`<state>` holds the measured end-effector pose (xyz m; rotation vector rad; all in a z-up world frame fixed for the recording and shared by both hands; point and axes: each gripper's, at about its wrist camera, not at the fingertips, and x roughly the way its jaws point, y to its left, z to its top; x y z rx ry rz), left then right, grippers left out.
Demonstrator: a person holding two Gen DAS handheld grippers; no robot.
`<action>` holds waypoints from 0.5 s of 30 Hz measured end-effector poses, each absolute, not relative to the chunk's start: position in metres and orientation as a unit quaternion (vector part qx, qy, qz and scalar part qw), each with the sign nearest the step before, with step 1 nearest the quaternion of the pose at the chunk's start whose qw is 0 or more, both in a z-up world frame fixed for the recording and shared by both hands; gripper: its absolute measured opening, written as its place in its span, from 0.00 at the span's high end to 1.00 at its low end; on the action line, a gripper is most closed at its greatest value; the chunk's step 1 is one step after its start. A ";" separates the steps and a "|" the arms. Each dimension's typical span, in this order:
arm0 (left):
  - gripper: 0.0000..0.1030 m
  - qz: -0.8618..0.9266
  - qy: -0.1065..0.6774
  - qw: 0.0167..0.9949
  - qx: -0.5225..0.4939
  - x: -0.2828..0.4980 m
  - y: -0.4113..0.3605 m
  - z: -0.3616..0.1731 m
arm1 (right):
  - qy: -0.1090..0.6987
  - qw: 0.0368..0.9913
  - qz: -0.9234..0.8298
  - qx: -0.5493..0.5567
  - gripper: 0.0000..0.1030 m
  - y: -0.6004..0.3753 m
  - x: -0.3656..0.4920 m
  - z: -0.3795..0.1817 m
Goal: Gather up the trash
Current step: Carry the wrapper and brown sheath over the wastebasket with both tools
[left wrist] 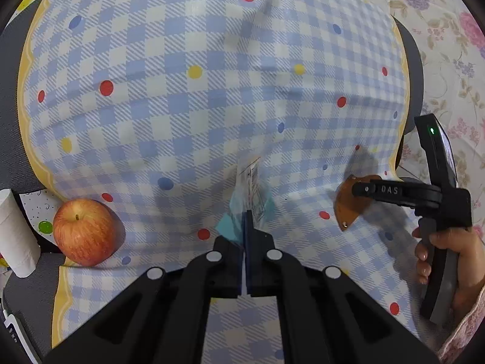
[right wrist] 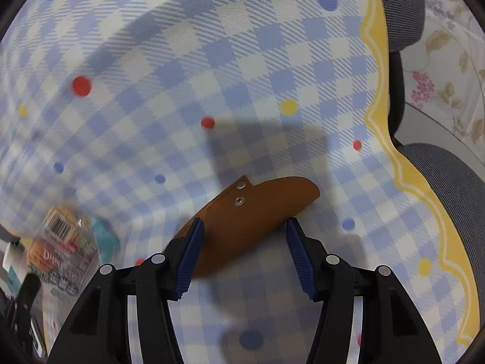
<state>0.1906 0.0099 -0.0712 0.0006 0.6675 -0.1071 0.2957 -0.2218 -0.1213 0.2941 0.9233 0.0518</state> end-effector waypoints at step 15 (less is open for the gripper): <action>1.00 -0.073 0.314 0.947 0.001 0.179 0.002 -0.053 | 0.353 0.929 0.074 0.081 0.76 -0.189 0.265 -0.068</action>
